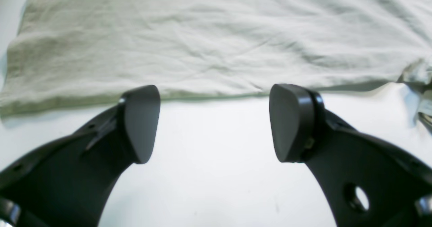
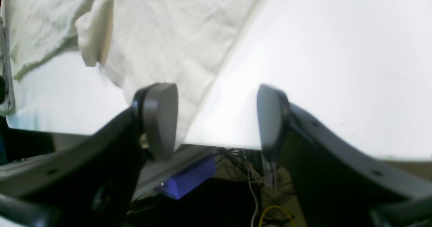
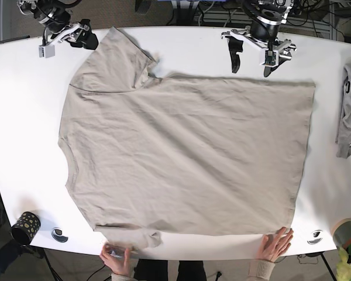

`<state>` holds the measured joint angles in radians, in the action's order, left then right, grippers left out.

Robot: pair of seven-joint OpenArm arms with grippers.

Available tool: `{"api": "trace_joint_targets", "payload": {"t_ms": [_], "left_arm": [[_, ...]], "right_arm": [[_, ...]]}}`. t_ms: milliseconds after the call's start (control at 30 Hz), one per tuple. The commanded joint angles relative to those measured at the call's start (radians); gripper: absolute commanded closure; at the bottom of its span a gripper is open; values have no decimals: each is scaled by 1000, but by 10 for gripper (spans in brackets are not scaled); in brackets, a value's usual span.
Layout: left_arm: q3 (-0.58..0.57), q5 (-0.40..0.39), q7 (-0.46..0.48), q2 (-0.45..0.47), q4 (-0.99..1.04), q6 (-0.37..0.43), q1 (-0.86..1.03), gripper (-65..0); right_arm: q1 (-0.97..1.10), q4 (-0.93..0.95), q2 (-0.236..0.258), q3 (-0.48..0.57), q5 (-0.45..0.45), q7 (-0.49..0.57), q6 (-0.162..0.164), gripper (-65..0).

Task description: Fold the T-shirt properly

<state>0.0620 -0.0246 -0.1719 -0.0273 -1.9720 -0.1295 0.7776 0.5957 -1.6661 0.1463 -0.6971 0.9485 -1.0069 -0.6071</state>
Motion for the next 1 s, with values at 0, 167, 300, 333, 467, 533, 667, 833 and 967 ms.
{"api": "trace_joint_targets", "payload": {"t_ms": [0,167,300,333,467,533,667,833,967], "left_arm": [[0,-7,19,-1,-19,1,1,-471],[2,-5,19,0,-19,1,-17,-471],[2,-5,19,0,-19,1,-19,-471],[2,-5,19,0,-19,1,-19,-471],[28,-5,19,0,-19,1,-20,-471],[51,-5,19,-1,-19,1,-22,-471],[80,-16,19,-3,-20,1,-34,-474],[175,-182,16,0,-17,1,-51,-479],[233,-309,-94,36,-19,1,-91,-503]], "right_arm": [[11,-10,9,30,4,-13,-6,-358],[34,-13,-23,95,5,-13,-6,-357],[37,-15,-40,142,0,-13,0,-357],[37,-15,-40,153,-1,-13,0,-357],[36,-15,-40,172,0,-13,2,-357],[31,-13,-40,172,-1,-11,3,-355],[5,-12,-40,164,-1,-8,3,-319],[-12,-10,-34,169,-3,-8,3,-103],[-27,-10,-35,170,-3,-8,5,0]]}}
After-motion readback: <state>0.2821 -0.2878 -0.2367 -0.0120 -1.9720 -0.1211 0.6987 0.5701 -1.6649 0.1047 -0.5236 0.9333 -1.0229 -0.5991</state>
